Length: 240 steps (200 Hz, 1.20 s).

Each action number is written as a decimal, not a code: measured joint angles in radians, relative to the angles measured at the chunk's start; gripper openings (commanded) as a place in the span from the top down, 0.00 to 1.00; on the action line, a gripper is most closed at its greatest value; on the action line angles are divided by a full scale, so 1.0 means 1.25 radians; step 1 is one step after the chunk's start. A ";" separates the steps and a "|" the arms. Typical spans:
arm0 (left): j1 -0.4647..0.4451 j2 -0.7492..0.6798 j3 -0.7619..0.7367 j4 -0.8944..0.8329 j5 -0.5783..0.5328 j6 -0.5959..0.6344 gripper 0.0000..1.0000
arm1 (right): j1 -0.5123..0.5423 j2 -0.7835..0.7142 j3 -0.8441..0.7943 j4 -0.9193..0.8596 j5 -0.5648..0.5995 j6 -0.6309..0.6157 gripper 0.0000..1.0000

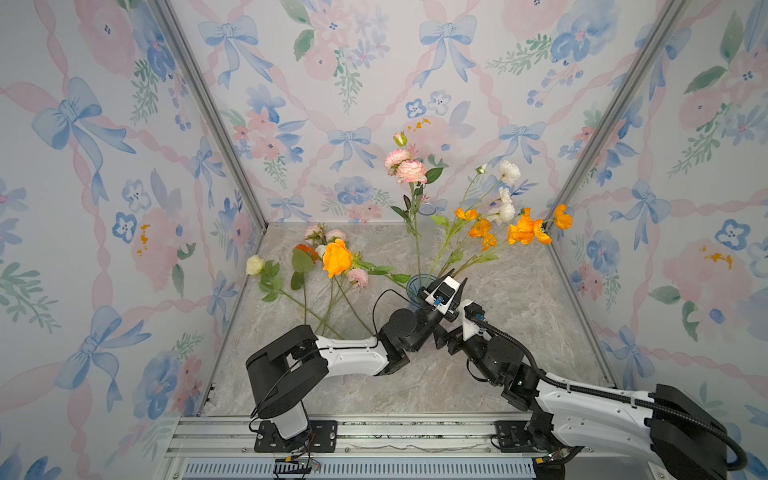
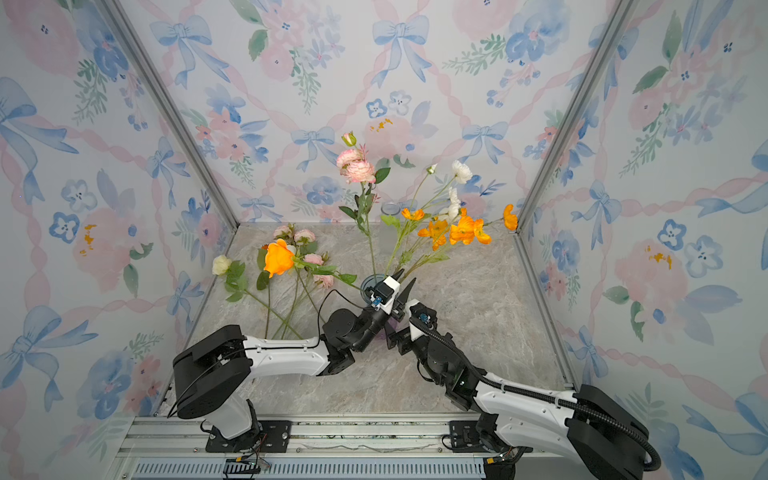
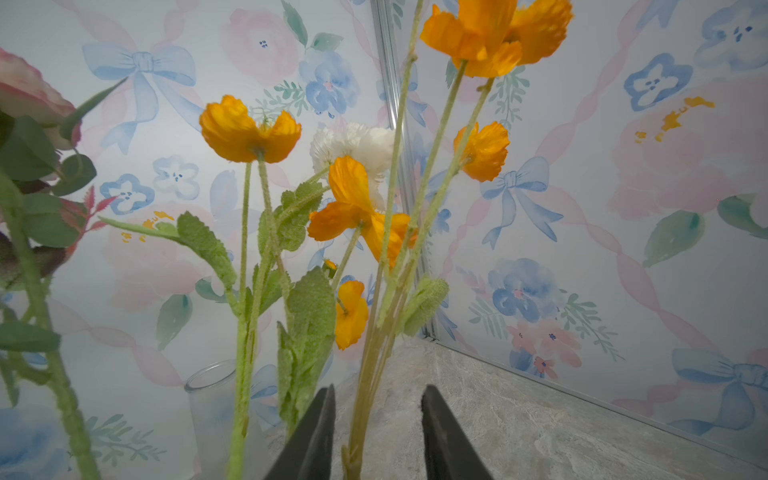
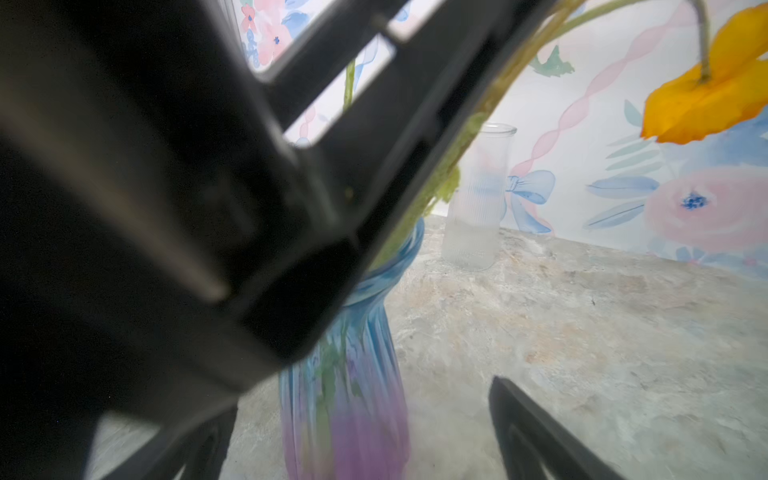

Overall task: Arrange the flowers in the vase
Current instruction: 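Push the poppy stems down into the vase with the left gripper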

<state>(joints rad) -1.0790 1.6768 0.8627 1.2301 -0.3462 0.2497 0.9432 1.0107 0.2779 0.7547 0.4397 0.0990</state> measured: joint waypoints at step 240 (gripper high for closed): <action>0.036 -0.001 0.073 -0.152 0.023 0.010 1.00 | -0.063 -0.005 -0.005 -0.036 -0.035 0.062 0.03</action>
<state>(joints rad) -1.0336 1.6756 0.9543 1.0397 -0.3168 0.2626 0.8642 1.0046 0.2714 0.7101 0.3954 0.1764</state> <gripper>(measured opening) 0.048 0.969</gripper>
